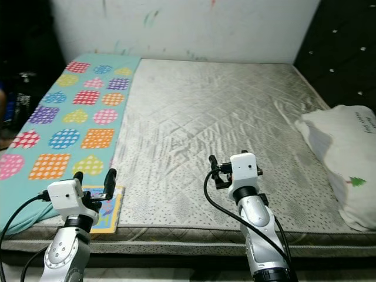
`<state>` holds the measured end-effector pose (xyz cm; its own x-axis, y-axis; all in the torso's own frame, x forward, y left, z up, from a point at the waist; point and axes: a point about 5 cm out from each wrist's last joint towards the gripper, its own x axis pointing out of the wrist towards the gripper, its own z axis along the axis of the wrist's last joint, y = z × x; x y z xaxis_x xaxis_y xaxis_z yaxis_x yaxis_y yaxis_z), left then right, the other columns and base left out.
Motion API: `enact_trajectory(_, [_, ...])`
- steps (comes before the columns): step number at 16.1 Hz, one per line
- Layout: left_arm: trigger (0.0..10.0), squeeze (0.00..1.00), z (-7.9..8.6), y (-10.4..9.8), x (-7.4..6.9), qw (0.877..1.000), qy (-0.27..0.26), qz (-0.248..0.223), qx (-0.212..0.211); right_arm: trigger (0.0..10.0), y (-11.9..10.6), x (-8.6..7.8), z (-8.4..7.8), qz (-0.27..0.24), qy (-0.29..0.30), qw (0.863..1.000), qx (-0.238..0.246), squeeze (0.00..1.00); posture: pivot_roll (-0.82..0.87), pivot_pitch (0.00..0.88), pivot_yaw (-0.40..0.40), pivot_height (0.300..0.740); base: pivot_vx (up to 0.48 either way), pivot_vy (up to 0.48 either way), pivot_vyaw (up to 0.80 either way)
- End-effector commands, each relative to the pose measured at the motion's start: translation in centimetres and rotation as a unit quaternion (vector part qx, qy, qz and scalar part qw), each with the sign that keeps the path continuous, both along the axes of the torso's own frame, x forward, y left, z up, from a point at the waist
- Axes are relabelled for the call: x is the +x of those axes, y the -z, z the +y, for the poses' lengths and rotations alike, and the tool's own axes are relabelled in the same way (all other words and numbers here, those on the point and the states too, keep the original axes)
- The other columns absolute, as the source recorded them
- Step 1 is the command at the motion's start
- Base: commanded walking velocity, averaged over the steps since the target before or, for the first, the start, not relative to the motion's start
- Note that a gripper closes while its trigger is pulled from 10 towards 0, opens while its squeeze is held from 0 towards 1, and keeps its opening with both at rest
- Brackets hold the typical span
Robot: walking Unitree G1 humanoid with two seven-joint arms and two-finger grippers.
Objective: Clean up the room
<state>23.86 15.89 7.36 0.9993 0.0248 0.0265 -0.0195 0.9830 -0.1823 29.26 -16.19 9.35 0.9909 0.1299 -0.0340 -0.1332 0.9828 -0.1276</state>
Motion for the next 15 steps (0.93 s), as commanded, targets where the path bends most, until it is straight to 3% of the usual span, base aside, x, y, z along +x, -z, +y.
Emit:
enact_trajectory(1, [10.0,0.00,-0.04,-0.07,0.15,1.000,0.001,0.002,-0.004,10.0,-0.01,0.14,-0.02,0.002,0.000,1.000,0.000,0.00,0.02,0.044,-0.017,0.740,0.000,0.000,0.00])
enact_trajectory(3, [10.0,0.00,-0.07,-0.08,0.20,1.000,0.001,0.002,-0.007,10.0,0.05,0.22,0.04,0.004,-0.001,1.000,0.000,0.00,0.03,0.040,-0.016,0.740,0.000,0.000,0.00])
enact_trajectory(15, [10.0,0.00,-0.04,-0.17,0.31,1.000,0.001,0.001,-0.001,10.0,0.09,0.62,-0.14,0.006,-0.002,1.000,-0.007,0.00,0.03,0.038,-0.020,0.740,0.000,0.432,0.00])
